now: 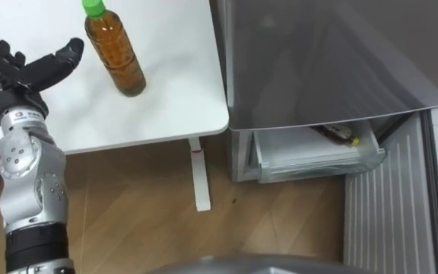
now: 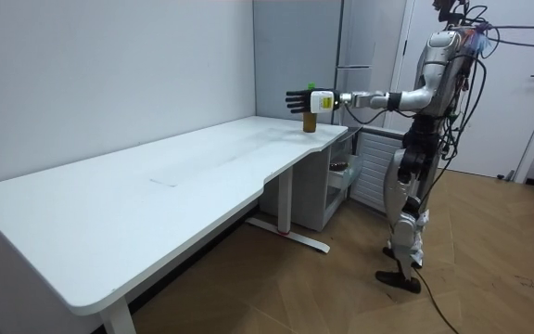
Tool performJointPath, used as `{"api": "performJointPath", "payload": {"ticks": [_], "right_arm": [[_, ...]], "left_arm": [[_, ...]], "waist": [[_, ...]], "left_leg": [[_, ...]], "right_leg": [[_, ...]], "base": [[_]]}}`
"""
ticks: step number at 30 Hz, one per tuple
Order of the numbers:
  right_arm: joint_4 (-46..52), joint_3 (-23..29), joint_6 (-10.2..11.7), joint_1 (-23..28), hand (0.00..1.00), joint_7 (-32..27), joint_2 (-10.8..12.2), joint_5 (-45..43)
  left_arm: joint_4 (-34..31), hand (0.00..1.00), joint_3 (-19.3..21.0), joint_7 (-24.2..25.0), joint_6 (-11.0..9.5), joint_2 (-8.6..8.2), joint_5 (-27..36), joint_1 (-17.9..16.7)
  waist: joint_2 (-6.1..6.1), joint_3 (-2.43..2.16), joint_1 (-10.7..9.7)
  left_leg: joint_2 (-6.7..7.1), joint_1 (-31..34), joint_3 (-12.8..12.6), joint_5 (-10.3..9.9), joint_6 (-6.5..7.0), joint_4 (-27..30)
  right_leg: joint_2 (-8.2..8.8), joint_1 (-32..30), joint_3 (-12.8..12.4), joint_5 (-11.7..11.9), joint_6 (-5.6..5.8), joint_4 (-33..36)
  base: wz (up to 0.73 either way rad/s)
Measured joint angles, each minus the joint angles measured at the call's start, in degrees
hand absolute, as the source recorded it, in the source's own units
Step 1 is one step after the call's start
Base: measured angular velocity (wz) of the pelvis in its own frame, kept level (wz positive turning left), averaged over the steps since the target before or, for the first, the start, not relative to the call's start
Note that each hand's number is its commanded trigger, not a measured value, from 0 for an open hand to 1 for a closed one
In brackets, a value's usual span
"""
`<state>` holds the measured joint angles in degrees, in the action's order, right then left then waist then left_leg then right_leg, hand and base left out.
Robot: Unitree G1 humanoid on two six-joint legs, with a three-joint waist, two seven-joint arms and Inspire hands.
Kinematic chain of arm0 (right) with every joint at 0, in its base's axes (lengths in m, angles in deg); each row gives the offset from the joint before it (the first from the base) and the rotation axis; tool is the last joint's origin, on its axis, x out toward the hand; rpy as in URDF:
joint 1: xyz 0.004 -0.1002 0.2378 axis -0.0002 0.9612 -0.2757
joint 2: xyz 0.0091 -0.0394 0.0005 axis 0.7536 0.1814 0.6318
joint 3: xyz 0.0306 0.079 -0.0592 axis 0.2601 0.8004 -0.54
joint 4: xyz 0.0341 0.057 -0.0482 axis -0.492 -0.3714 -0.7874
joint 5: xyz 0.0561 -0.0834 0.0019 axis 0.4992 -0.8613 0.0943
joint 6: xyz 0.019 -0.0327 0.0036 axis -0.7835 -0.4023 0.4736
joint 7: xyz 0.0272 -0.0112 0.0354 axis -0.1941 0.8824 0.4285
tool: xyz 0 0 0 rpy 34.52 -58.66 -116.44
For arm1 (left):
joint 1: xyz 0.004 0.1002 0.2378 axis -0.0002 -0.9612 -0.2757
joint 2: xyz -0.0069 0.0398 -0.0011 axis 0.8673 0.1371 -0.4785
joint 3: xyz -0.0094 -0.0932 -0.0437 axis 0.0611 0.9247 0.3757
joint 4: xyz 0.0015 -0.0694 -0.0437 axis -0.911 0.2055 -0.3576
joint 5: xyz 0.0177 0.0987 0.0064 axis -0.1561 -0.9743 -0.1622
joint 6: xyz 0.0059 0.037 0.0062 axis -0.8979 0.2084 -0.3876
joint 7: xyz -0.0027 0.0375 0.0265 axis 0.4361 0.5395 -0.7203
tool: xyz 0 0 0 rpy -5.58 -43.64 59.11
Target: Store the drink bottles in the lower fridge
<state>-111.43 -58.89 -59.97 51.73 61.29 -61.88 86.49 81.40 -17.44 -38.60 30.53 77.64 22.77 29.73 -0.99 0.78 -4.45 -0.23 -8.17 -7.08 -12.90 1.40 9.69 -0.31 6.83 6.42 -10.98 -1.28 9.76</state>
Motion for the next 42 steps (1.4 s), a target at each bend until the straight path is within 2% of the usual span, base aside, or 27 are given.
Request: {"api": "performJointPath", "payload": {"ticks": [7,9,12,17,23,27,34,38,42], "right_arm": [[-1.49,-0.18,-2.23,0.07,0.00,0.59,0.08,-5.08],[-1.92,-0.17,-2.48,0.06,0.00,0.93,0.09,-6.52],[-2.16,-0.14,-3.12,-0.02,0.00,1.11,0.08,-8.09],[-2.27,-0.16,-4.21,-0.49,0.00,0.95,0.06,-8.51],[-2.22,-0.07,-4.44,-0.48,0.00,0.85,0.00,-8.61],[-1.79,-0.08,-4.36,-0.47,0.00,0.97,-0.04,-8.80],[-1.81,-0.05,-4.49,-0.50,0.00,1.49,-0.04,-10.97],[-1.60,0.55,-4.93,-0.49,0.00,2.06,-0.03,-11.19],[-1.44,1.09,-5.58,-0.59,0.00,1.74,-0.10,-11.13]], "left_arm": [[3.62,0.00,-1.47,3.40,1.75,0.08,-0.39,1.33],[5.21,0.00,-2.21,5.24,2.81,0.10,-0.50,1.86],[6.93,0.00,-2.21,7.24,3.19,0.12,-0.50,1.88],[9.25,0.00,-2.28,8.02,4.06,0.12,0.92,1.93],[10.94,0.00,-2.84,8.48,4.32,0.25,5.07,3.76],[13.24,0.00,-3.21,8.89,4.43,1.62,5.11,5.05],[15.79,0.00,-3.21,9.75,4.77,2.39,4.61,7.11],[18.63,0.00,-3.14,9.93,6.35,4.39,4.42,10.02],[21.73,0.00,-3.14,9.75,6.76,6.03,4.44,13.86]], "waist": [[0.70,-0.24,-0.40],[0.50,-0.23,-0.48],[-0.06,-0.18,-0.62],[-0.90,-0.26,-1.42],[-0.60,-0.10,-1.74],[-0.46,-0.10,-1.89],[-0.45,-0.12,-2.67],[-0.53,-0.15,-3.14],[-0.93,-0.46,-3.02]], "left_leg": [[-0.18,-0.40,-0.72,-0.04,0.07,0.08],[-0.19,-0.45,-0.75,-0.08,0.12,0.02],[-0.25,-0.40,-0.93,-0.09,0.13,-0.05],[-0.08,-0.25,-0.92,-0.09,0.12,-0.16],[-0.04,-0.19,-1.15,-0.08,0.12,-0.26],[-0.08,-0.20,-2.07,-0.08,0.12,-0.30],[-0.04,-0.37,-1.97,-0.09,0.12,-0.27],[-0.08,-0.13,-1.99,-0.12,0.07,-0.20],[-0.10,0.26,-2.01,-0.15,0.06,-0.17]], "right_leg": [[-0.13,0.01,-1.23,0.01,0.01,0.28],[-0.16,-0.08,-1.31,0.01,0.01,0.51],[-0.23,-0.49,-1.57,0.00,0.01,0.96],[-0.28,-0.76,-1.67,0.00,0.01,0.99],[-0.30,-0.90,-1.94,-0.03,0.02,0.97],[-0.55,-0.77,-3.23,-0.02,0.02,1.02],[-0.59,-0.79,-3.33,-0.01,0.01,1.01],[-0.65,-1.23,-3.34,0.00,-0.01,0.99],[-0.68,-1.92,-3.43,0.02,-0.04,1.17]], "base": [[-0.07],[0.00],[-0.05],[0.00],[-0.02],[-0.13],[-0.01],[0.00],[0.00]]}}
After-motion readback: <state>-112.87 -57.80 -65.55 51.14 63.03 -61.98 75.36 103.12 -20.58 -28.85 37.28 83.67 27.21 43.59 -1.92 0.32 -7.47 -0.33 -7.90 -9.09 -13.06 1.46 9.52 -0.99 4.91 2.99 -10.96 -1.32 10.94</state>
